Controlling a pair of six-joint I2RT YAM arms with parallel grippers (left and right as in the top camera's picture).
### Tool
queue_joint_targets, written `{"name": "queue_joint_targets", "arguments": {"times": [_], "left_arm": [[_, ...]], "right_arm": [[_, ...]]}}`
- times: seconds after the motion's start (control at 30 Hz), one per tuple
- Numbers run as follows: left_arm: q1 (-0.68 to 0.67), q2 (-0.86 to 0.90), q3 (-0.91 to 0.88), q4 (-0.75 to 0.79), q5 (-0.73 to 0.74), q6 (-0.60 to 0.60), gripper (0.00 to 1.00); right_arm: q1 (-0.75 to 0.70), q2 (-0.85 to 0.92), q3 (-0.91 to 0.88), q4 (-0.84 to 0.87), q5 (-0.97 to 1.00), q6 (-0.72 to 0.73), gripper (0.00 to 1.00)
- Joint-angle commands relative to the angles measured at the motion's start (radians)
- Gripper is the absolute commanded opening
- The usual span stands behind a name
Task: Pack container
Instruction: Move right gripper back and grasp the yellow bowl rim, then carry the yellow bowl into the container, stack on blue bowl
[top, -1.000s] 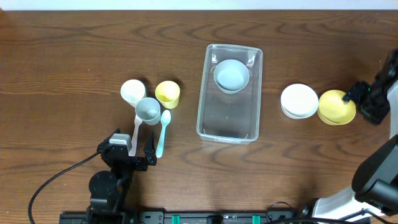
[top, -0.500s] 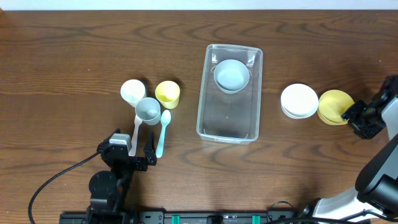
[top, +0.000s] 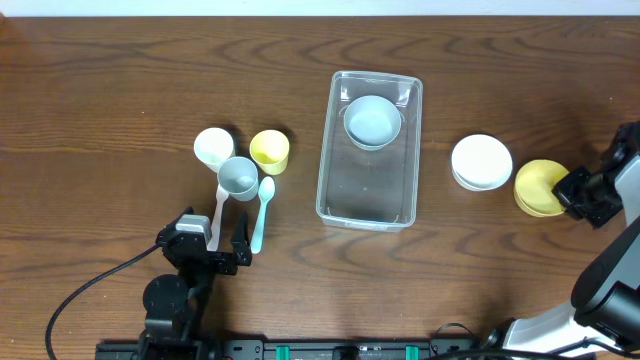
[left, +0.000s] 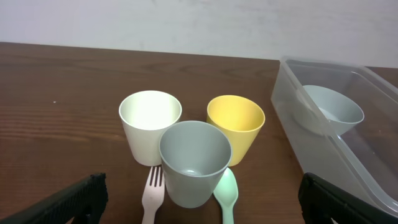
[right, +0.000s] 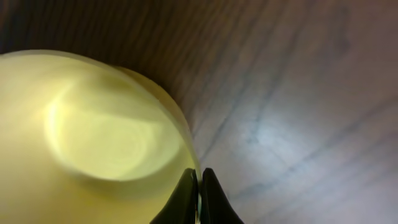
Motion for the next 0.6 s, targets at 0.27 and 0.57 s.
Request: {"name": "queue_joint_targets", "arguments": {"times": [0.27, 0.57], "left_arm": [[0.005, -0.006, -0.026, -0.006, 0.010, 0.006, 0.98], [0.005, -0.006, -0.026, -0.006, 0.010, 0.006, 0.98]], "right_arm": [[0.229, -0.342, 0.238, -0.129, -0.068, 0.033, 0.01], [0.703, -0.247, 0.262, 0.020, -0.055, 0.093, 0.02]]}}
